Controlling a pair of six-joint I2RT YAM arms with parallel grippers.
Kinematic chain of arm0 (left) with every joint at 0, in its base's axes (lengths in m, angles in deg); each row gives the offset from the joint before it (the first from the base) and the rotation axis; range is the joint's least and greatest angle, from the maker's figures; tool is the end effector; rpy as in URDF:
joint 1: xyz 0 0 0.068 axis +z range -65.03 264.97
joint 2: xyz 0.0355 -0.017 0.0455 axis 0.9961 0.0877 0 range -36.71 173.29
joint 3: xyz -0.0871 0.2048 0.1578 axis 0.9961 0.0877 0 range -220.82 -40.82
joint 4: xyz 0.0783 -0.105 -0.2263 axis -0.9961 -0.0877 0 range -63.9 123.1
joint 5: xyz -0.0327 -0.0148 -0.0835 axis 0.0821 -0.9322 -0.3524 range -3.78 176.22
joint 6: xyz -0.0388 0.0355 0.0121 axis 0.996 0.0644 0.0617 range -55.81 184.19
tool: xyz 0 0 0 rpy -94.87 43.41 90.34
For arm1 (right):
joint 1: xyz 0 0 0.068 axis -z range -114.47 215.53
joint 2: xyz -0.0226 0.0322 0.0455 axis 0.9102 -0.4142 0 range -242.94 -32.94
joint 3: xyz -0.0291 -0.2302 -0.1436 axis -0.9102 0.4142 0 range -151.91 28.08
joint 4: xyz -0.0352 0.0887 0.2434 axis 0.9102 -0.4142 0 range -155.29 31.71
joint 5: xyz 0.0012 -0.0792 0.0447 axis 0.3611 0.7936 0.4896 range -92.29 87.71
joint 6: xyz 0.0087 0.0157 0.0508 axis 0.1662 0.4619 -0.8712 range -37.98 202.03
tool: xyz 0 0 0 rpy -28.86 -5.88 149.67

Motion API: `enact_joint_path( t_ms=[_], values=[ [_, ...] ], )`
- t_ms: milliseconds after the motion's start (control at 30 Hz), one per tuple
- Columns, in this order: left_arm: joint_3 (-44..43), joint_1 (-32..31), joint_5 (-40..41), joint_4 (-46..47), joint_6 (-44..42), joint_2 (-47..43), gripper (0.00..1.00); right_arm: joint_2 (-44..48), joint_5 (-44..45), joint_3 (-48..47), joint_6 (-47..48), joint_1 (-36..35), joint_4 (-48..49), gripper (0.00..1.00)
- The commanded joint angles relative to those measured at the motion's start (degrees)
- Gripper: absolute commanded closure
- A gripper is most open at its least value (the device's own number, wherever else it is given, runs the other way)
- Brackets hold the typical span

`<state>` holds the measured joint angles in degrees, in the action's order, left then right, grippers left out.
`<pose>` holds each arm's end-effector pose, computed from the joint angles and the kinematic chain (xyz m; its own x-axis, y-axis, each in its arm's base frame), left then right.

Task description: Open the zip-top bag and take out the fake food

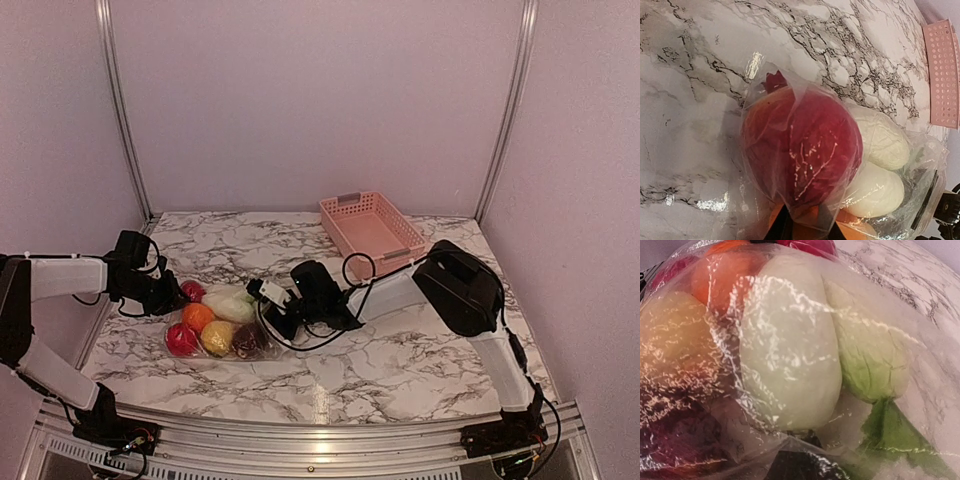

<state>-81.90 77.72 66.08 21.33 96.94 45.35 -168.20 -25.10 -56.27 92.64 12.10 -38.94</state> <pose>0.2691 -0.0466 0.1741 -0.8401 -0.4051 -0.3607 -0.1537 0.8155 -0.5580 0.2866 0.4094 0.0913 -0.1338 -0.4654 -0.8749 -0.9785 0.2016 0.0424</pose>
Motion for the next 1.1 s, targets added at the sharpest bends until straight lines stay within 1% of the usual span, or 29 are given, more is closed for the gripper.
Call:
enact_joint_path(
  t_ms=[0,67,200,467,667,867,967,1000,1067],
  values=[
    [-0.09,0.13,3.05,-1.08,-0.58,1.9,0.9,3.96,2.75,0.31,0.0,-0.12,-2.56,0.93],
    [-0.29,0.13,3.66,-1.23,-0.42,2.37,1.0,5.41,3.14,1.21,0.09,0.09,-3.16,0.96],
    [-0.36,0.13,4.48,-1.04,-0.21,2.34,1.0,8.77,3.55,3.68,0.19,0.51,-3.53,1.0],
    [-0.7,0.19,6.75,-1.28,0.6,1.84,1.0,15.78,4.95,9.29,0.7,1.05,-5.81,1.0],
    [-0.38,0.21,7.22,-0.65,0.85,1.85,1.0,19.82,6.93,11.97,1.62,1.29,-10.69,1.0],
    [-0.28,0.16,7.33,-0.05,-0.28,1.7,1.0,21.95,10.13,11.02,1.92,1.27,-17.73,1.0],
    [0.09,0.13,6.48,1.17,-0.82,1.12,1.0,21.26,8.59,8.18,0.14,1.7,-19.08,1.0],
    [0.28,0.05,6.25,1.55,-1.1,0.9,1.0,20.51,7.44,6.68,-0.41,1.85,-20.96,1.0],
    [0.53,-0.17,5.7,2.12,-1.72,0.13,1.0,18.41,5.39,2.37,-1.55,1.84,-23.44,0.91]
  ],
)
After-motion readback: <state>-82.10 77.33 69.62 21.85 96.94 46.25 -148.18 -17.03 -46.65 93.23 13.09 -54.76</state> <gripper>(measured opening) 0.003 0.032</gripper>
